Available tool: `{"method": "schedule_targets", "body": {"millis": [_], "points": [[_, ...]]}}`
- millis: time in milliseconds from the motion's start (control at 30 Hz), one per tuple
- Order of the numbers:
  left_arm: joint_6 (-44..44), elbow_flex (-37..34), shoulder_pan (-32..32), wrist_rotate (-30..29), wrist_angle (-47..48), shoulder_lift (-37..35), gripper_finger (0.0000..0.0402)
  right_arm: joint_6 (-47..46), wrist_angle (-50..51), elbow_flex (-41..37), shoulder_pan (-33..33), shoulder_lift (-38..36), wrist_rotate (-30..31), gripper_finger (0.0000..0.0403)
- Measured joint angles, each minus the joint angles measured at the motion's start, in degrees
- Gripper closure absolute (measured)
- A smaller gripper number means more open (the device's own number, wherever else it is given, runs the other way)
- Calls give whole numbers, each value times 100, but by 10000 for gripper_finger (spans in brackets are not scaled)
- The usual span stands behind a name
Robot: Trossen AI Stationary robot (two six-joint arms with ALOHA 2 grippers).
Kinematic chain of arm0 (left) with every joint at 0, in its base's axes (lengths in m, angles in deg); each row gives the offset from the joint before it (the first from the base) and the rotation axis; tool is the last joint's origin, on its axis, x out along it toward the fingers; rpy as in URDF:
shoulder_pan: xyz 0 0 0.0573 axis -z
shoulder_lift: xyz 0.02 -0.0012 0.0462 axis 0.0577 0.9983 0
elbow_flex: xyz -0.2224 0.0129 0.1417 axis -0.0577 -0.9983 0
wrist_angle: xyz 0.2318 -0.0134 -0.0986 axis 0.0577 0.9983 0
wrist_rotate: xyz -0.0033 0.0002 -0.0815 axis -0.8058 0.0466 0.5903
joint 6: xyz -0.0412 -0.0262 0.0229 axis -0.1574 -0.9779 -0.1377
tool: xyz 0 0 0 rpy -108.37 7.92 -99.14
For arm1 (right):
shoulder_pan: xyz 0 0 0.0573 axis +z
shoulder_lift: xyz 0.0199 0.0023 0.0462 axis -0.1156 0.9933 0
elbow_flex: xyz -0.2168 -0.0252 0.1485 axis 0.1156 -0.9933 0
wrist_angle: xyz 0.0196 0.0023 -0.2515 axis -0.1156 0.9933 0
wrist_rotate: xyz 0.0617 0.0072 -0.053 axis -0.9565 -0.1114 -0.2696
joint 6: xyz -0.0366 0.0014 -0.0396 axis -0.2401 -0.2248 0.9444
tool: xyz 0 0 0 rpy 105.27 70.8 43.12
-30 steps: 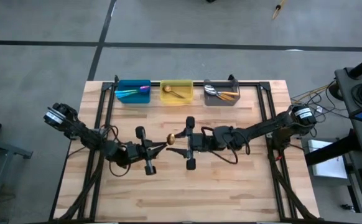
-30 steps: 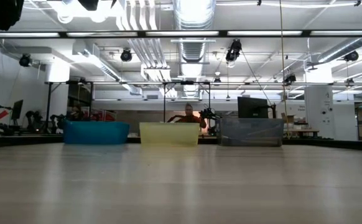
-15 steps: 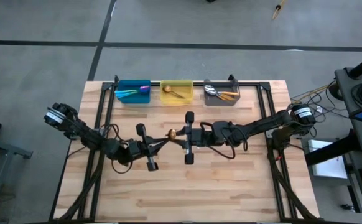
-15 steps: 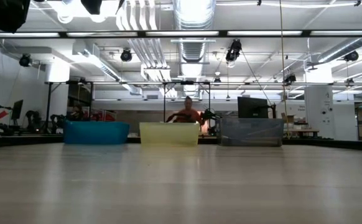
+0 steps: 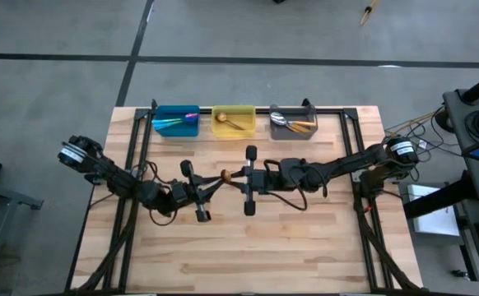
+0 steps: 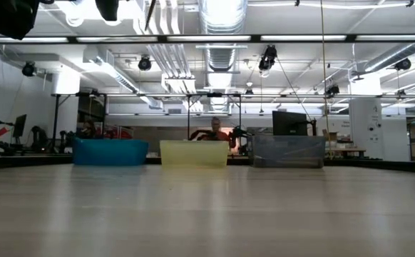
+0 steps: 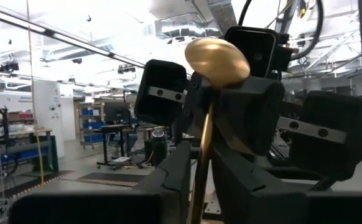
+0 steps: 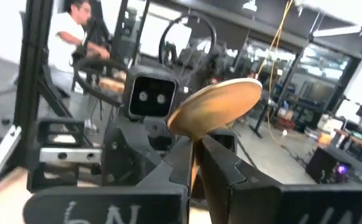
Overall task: Sort silverware by color (type)
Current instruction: Put the gold spoon into the yellow bin
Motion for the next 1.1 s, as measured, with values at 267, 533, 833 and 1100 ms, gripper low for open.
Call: {"method": "schedule_targets", "body": {"millis": [267,533,833,1100], "points": [[134,-2,-332,-25,250,-131,272,178,2084,1036,-348,-57,-5,391],[537,-11,-753,-922,367,-319,227,385,4064,2216,-946,-35,11,391],[550,-16,-1441,-669,494,-487,242,633,4980,2969,-1989,158,-152,391],[255,198,-2258,187,2452,-1062,284,785,5277,4001,-2990,1344,-651,391]]}}
